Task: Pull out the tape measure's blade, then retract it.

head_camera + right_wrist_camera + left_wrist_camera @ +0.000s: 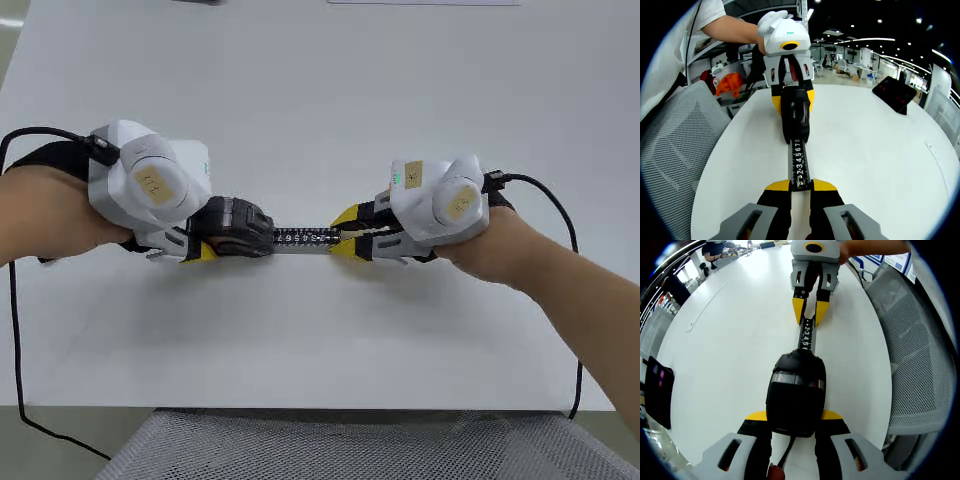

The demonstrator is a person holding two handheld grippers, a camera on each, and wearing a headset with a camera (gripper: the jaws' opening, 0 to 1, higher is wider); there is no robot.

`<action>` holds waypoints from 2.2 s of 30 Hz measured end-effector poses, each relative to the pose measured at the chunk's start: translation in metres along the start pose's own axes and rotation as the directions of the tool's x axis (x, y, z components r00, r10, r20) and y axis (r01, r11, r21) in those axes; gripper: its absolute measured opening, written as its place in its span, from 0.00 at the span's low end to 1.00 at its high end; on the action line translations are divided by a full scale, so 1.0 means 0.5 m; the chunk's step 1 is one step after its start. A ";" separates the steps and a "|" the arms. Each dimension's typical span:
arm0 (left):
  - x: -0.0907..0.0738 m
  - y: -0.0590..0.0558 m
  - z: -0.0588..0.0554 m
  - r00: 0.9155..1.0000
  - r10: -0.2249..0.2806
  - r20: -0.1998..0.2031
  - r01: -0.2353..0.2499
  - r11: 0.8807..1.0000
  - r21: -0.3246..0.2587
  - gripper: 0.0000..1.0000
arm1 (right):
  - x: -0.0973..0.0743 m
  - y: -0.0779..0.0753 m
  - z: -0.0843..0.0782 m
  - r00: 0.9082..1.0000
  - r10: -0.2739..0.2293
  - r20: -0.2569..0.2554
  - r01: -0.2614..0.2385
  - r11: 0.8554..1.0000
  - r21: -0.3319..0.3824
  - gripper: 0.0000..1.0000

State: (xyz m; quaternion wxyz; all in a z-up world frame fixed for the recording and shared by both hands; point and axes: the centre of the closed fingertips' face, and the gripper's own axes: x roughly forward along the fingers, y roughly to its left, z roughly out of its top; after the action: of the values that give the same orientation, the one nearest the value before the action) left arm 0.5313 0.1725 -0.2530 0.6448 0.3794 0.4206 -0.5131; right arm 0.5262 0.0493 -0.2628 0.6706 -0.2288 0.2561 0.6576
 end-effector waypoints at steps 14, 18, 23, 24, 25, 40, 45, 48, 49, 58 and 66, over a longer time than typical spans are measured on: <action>0.002 0.001 0.001 1.000 -0.001 0.002 0.001 1.000 0.000 0.28 | -0.026 -0.006 -0.024 1.000 -0.005 -0.023 0.005 1.000 0.002 0.09; 0.002 0.001 0.002 1.000 0.001 0.002 -0.001 1.000 0.005 0.28 | -0.031 -0.006 -0.034 0.999 -0.007 -0.036 0.007 1.000 -0.002 0.09; 0.002 0.000 0.002 1.000 0.003 0.002 -0.003 1.000 0.006 0.28 | -0.041 -0.008 -0.043 0.999 -0.014 -0.041 0.014 1.000 0.002 0.09; 0.002 -0.001 0.002 1.000 0.003 0.002 -0.003 1.000 0.007 0.28 | -0.043 -0.008 -0.044 0.999 -0.015 -0.042 0.015 1.000 0.002 0.09; 0.001 -0.001 0.002 1.000 0.004 0.001 -0.004 1.000 0.007 0.28 | -0.045 -0.007 -0.046 0.999 -0.017 -0.045 0.017 1.000 0.002 0.09; 0.001 -0.001 0.003 1.000 0.005 0.001 -0.005 1.000 0.003 0.28 | -0.071 -0.009 -0.064 0.997 -0.034 -0.067 0.034 0.999 0.001 0.09; 0.001 -0.001 0.003 1.000 0.006 0.000 -0.006 1.000 0.003 0.28 | -0.086 -0.009 -0.074 0.996 -0.039 -0.078 0.040 0.999 0.002 0.09; 0.002 0.000 0.003 1.000 0.007 0.001 -0.007 1.000 0.003 0.28 | -0.092 -0.010 -0.080 0.996 -0.044 -0.084 0.044 0.999 0.003 0.09; 0.002 0.000 0.003 1.000 0.007 0.000 -0.007 1.000 0.002 0.28 | -0.094 -0.010 -0.082 0.995 -0.045 -0.086 0.045 0.999 0.004 0.09; 0.002 0.000 0.003 1.000 0.008 0.001 -0.008 1.000 0.002 0.28 | -0.109 -0.011 -0.093 0.993 -0.051 -0.102 0.052 0.999 0.003 0.09; 0.002 -0.001 0.004 1.000 0.009 0.002 -0.009 1.000 0.003 0.28 | -0.122 -0.011 -0.102 0.992 -0.056 -0.114 0.057 0.998 0.003 0.09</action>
State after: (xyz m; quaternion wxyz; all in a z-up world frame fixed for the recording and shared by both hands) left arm 0.5314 0.1703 -0.2532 0.6469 0.3816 0.4177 -0.5113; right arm 0.5291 -0.0304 -0.2629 0.6740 -0.2710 0.2891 0.6234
